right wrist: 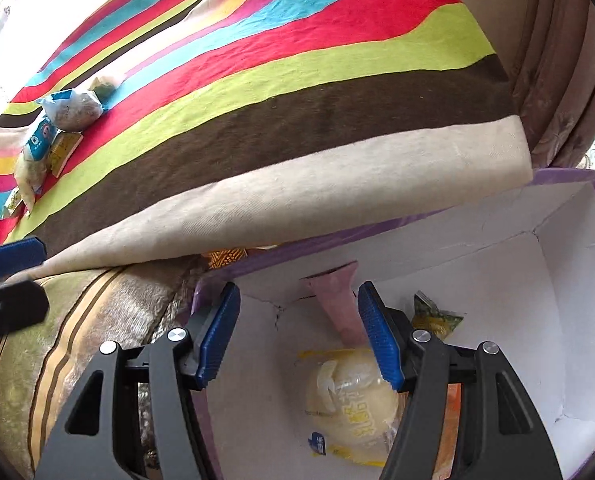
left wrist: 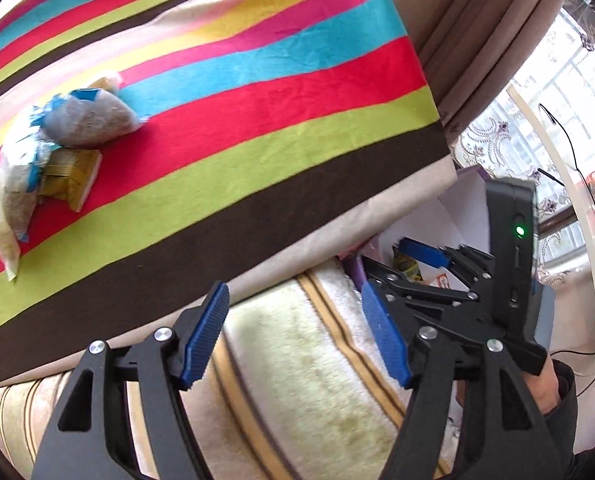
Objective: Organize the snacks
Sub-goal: 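Withdraw both tools from the box back over the snack pile, then grasp the green-and-white box with left tool while right tool grasps blue bag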
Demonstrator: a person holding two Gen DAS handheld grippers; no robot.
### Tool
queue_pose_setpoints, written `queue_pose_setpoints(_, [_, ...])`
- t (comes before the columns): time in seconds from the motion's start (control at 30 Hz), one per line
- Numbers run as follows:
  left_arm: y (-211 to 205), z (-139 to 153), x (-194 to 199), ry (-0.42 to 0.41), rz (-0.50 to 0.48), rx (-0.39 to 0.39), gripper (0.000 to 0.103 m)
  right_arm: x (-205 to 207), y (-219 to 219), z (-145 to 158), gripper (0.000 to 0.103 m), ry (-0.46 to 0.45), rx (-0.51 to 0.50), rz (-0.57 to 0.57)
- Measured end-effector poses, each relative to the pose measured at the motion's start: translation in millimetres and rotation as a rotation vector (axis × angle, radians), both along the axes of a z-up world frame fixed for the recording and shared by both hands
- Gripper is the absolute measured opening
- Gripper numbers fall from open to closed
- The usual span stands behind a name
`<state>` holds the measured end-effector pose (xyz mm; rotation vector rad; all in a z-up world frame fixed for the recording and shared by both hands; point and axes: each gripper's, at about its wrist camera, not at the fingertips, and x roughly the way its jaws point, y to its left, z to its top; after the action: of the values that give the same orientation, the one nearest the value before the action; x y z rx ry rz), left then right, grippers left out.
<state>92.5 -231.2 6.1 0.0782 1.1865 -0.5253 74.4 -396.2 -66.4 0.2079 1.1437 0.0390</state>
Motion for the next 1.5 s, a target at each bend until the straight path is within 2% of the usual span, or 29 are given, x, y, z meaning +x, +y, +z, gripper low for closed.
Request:
queue_pose_setpoints(0.1, [19, 6, 0, -0.03, 0.05, -0.001, 0.073, -12, -1, 10, 0.063, 0.002, 0.025, -0.034])
queue_pose_setpoints(0.2, [42, 11, 0, -0.057, 0.104, -0.012, 0.074, -26, 3, 26, 0.076, -0.029, 0.003, -0.057])
queue_pose_setpoints(0.23, [51, 13, -1, -0.068, 0.119, -0.01, 0.074, -31, 4, 33, 0.077, -0.043, -0.006, -0.068])
queue_pose_setpoints(0.37, [81, 18, -1, -0.112, 0.199, -0.008, 0.074, -43, 5, 55, 0.08, -0.084, -0.001, -0.106])
queue_pose_setpoints(0.5, [122, 22, -2, -0.122, 0.305, -0.033, 0.074, -36, 13, 79, 0.082, -0.136, 0.005, -0.118])
queue_pose_setpoints(0.7, [191, 22, 0, -0.124, 0.48, -0.051, 0.074, -22, 39, 99, 0.084, -0.181, 0.009, -0.064])
queue_pose_setpoints(0.8, [226, 20, 1, -0.119, 0.569, -0.046, 0.074, -10, 62, 101, 0.084, -0.182, 0.005, -0.033])
queue_pose_setpoints(1.03, [298, 11, 11, -0.094, 0.751, -0.097, 0.07, 7, 108, 99, 0.084, -0.191, -0.063, 0.047])
queue_pose_setpoints(1.2, [322, -3, 29, -0.057, 0.794, -0.15, 0.062, 22, 133, 98, 0.084, -0.204, -0.127, 0.092])
queue_pose_setpoints(1.5, [325, -13, 66, -0.06, 0.78, -0.171, 0.057, 55, 164, 96, 0.084, -0.231, -0.175, 0.134])
